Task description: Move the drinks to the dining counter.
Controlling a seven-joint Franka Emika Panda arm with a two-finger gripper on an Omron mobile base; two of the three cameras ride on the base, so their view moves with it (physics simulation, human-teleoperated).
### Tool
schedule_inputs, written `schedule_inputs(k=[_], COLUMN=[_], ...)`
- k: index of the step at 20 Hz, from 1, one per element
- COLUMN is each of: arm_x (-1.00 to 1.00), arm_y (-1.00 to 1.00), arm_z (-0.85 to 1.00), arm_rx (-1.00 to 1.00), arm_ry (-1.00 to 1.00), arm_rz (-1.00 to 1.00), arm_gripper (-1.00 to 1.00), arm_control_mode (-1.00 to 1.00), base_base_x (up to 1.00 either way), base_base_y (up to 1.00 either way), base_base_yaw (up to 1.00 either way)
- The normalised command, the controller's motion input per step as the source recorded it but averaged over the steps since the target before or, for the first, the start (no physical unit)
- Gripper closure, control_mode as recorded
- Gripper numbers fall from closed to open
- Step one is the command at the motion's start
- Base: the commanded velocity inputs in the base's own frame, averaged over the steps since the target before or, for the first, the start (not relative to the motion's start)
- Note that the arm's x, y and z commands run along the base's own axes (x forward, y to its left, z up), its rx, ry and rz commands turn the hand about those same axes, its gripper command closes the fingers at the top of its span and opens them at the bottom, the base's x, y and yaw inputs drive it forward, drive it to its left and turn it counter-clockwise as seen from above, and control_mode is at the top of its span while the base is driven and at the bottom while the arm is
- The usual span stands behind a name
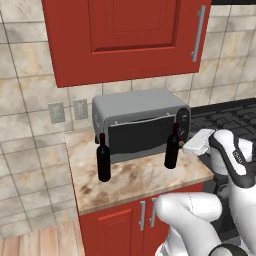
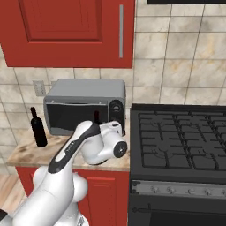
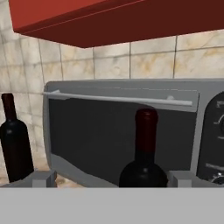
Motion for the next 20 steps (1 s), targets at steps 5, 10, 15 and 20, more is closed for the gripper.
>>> schedule_inputs(k=[5, 10, 15, 20], arm_x=[0.4, 0.39, 0.35, 0.29], arm_y=[0.0, 0.0, 0.0, 0.0], arm_z=[0.0, 0.0, 0.0, 0.0], arm_rx=[0.0, 0.0, 0.0, 0.0], arm_ry=[0.0, 0.0, 0.0, -0.01], arm_rz=[0.0, 0.0, 0.0, 0.0], arm_gripper=[-1.0, -1.0, -1.0, -1.0], arm_control_mode=[-1.0, -1.0, -1.0, -1.0], base_base_x=[0.0, 0.0, 0.0, 0.0], base_base_y=[0.0, 0.0, 0.0, 0.0], base_base_yaw=[0.0, 0.0, 0.0, 0.0])
